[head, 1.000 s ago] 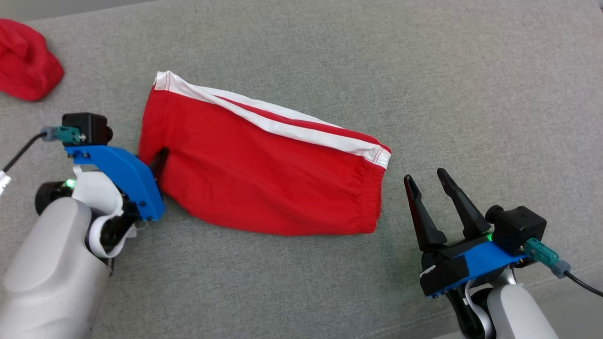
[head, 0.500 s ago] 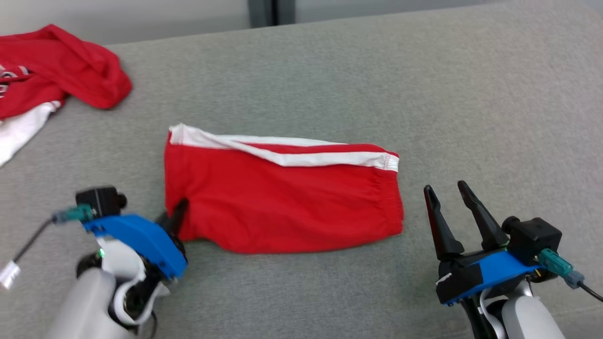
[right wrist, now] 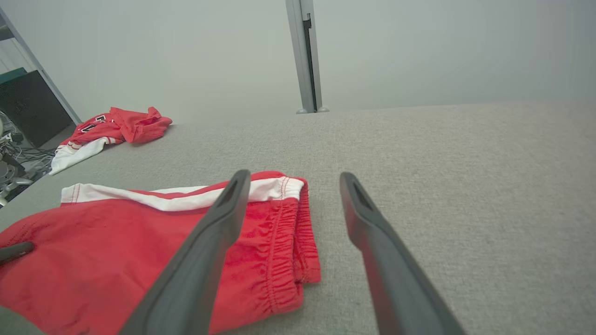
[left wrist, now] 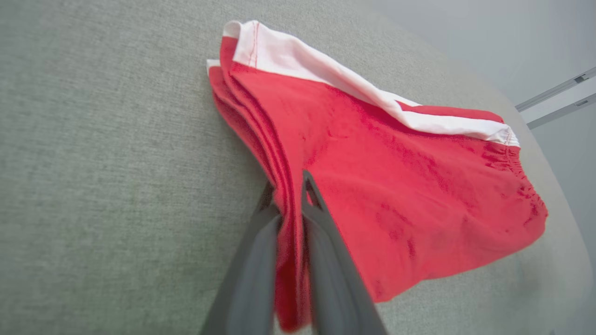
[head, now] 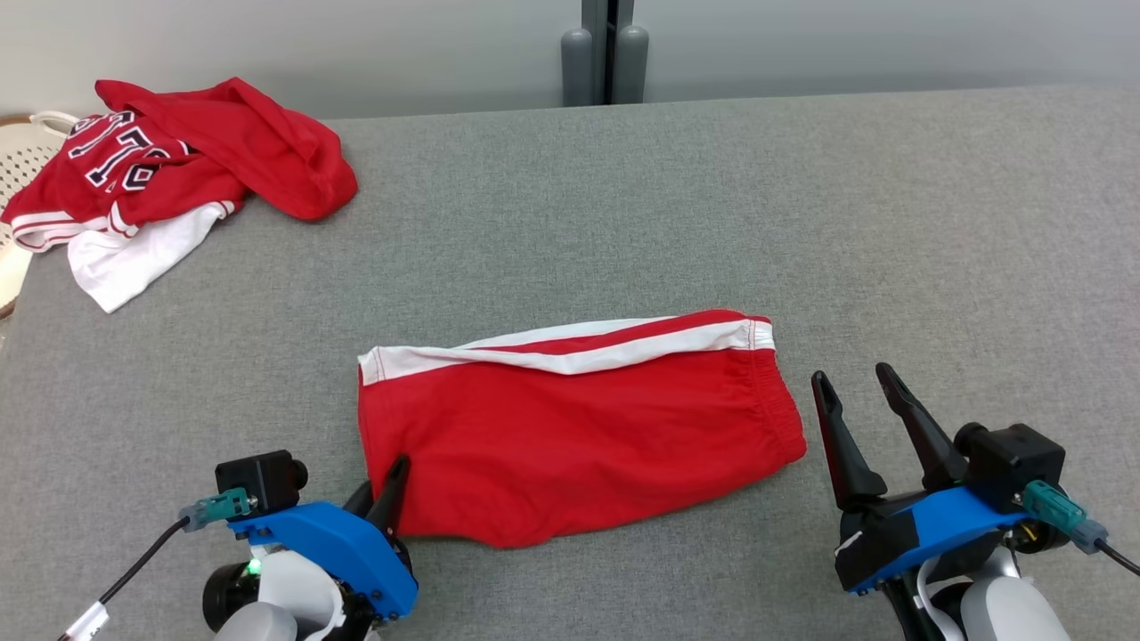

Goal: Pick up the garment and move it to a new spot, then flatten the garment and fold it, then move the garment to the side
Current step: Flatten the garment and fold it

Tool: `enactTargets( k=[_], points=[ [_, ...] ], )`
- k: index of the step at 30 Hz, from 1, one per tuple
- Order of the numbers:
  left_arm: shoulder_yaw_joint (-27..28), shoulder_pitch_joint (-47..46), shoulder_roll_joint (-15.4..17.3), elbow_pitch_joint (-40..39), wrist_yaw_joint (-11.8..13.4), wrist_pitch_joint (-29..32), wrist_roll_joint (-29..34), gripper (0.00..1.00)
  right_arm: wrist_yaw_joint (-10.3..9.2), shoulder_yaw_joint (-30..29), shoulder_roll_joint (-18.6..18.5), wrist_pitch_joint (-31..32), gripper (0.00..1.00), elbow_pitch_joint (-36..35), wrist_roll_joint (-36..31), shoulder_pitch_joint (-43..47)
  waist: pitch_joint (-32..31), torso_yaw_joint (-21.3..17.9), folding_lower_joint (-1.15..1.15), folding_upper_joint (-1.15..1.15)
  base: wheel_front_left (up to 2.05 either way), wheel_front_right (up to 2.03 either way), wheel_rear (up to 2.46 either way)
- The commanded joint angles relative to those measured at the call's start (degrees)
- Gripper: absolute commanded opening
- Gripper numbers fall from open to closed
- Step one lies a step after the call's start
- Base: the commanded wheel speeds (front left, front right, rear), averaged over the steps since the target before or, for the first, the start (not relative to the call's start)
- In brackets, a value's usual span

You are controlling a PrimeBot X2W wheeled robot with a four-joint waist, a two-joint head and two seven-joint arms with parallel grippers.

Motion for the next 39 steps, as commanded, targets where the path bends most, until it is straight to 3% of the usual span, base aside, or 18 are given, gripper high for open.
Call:
enactTargets(
  k=[1, 11, 16, 25, 39],
  points=[
    [-0.28, -0.73, 0.21, 0.6, 0.59, -1.48, 1.54, 1.0, 0.02, -0.18, -0.09, 0.22, 1.0, -0.31, -0.4, 1.04, -0.24, 0.03, 0.01, 0.01, 0.0, 0.0, 0.0],
    [-2.32, -4.36, -0.5, 2.68, 1.55, -16.09, 11.44, 1.0, 0.02, -3.33, -0.09, 2.34, 1.0, -0.15, -1.88, 1.36, -2.21, 0.33, 0.01, 0.01, 0.0, 0.0, 0.0],
    [-3.53, -5.39, -1.43, 4.22, 2.05, -20.62, 14.58, 1.0, 0.02, -5.12, -0.08, 5.34, 1.0, 0.73, -2.76, 0.33, -3.51, 1.25, 0.01, 0.01, 0.0, 0.0, 0.0],
    [-3.7, -6.22, -2.53, 6.7, 2.47, -22.82, 16.01, 1.0, 0.01, -3.42, -3.8, 13.89, 1.0, 6.59, -2.3, -4.29, -3.66, 4.48, 0.01, 0.01, 0.0, 0.0, 0.0],
    [-1.95, -6.83, -2.34, 7.51, 2.94, -23.72, 15.45, 1.0, 0.01, -1.21, -7.01, 20.22, 1.0, 24.4, 0.88, -12.94, -1.18, 9.77, 0.01, 0.01, 0.0, 0.0, 0.0]
  ],
)
